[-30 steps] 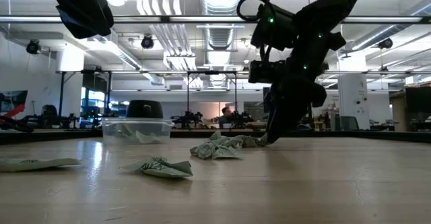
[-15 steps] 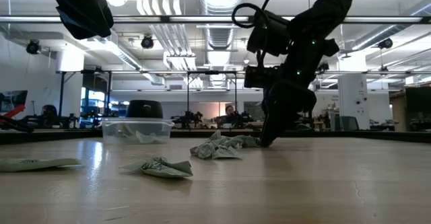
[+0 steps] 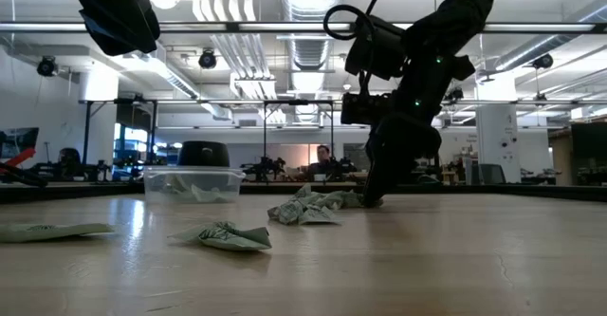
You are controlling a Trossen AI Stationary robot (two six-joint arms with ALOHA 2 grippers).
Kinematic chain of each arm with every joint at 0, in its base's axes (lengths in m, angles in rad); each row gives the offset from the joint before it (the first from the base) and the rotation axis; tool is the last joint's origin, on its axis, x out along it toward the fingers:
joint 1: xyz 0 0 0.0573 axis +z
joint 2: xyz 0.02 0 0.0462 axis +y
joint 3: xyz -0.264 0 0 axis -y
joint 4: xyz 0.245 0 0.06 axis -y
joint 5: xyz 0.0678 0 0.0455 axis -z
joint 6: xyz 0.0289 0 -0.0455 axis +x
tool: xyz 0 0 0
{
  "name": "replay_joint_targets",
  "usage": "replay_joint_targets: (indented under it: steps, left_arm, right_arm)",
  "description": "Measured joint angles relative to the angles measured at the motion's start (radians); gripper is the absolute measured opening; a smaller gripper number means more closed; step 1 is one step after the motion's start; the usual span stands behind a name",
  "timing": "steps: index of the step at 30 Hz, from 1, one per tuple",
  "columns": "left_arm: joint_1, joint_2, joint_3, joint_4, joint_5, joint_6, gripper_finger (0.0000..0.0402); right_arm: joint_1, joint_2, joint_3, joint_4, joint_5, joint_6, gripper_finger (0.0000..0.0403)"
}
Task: Pick and place items into bin
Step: Put the green stevia packet into the red basket
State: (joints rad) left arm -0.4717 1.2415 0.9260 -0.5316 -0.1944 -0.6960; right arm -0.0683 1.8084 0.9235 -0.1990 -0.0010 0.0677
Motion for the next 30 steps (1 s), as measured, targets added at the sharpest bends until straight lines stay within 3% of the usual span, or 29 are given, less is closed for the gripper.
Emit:
replay_joint_targets:
  steps: [8,17,21,30]
  left_arm:
    - [0.0,0.0,0.0,0.0,-0.001,0.001,0.0089]
    - [0.0,0.0,0.0,0.0,-0.048,0.052,0.0089]
    - [0.0,0.0,0.0,0.001,-0.126,0.094,0.0089]
    - [0.002,0.0,0.0,0.009,-0.351,0.207,0.0089]
  right_arm:
    - [0.0,-0.011,0.0,-0.016,0.001,0.034,0.0022]
    - [0.0,-0.135,0.012,-0.212,-0.005,0.038,0.0013]
    - [0.008,-0.232,0.019,-0.335,-0.067,0.055,0.0013]
    - [0.075,-0.514,0.018,-0.536,-0.313,0.232,0.0013]
